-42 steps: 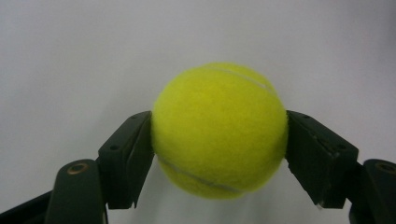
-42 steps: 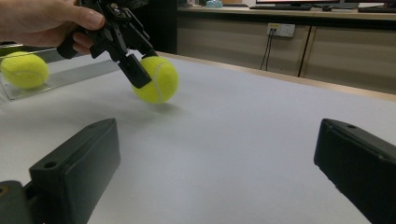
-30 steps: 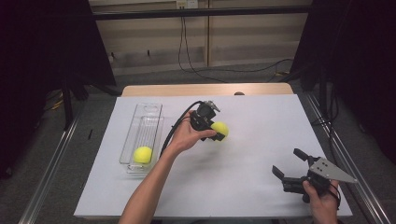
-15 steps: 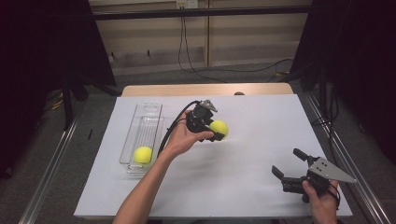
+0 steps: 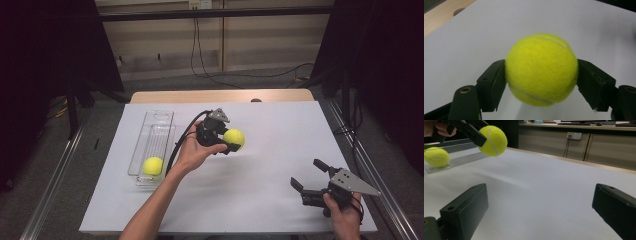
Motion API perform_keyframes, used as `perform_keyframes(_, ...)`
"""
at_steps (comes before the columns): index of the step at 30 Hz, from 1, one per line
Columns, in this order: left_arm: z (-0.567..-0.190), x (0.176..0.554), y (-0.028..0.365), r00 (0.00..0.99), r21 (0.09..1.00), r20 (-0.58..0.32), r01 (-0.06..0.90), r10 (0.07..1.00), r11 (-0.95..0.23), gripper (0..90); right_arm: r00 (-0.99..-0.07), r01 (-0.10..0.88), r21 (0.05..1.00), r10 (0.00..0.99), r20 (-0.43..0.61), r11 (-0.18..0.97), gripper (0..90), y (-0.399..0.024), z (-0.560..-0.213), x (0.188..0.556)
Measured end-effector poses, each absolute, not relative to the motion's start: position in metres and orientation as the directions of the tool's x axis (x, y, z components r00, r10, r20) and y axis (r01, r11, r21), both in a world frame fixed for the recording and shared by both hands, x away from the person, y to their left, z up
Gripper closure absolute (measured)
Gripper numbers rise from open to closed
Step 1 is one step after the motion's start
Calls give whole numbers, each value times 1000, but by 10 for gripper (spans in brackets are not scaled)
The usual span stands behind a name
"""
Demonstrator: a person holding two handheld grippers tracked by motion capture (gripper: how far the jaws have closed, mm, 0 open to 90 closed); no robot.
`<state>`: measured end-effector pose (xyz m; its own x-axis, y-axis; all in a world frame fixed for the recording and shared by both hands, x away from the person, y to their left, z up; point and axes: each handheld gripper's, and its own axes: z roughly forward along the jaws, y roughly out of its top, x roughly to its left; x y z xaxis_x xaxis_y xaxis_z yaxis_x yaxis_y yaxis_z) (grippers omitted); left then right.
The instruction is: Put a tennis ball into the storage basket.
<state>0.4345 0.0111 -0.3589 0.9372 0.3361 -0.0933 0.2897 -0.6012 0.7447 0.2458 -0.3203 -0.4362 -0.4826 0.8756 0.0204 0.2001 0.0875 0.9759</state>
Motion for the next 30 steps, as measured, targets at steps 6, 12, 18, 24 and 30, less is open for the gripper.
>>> perform_keyframes(6,-351,430,16,939,766,-87,277,333,-581,270,-483,200,976,875,23,84,1,-320,-436,246)
perform_keyframes(12,-345,426,25,938,786,-86,272,337,-556,270,-483,197,977,875,21,86,1,-320,-436,246)
perform_keyframes(18,-339,424,34,936,787,-92,278,340,-551,270,-482,198,977,876,23,83,1,-320,-436,246)
perform_keyframes(24,-334,420,44,934,796,-86,273,346,-540,270,-482,198,976,876,21,86,1,-320,-436,246)
perform_keyframes(30,-332,415,51,935,805,-82,267,346,-530,270,-483,200,976,875,20,88,0,-320,-436,246)
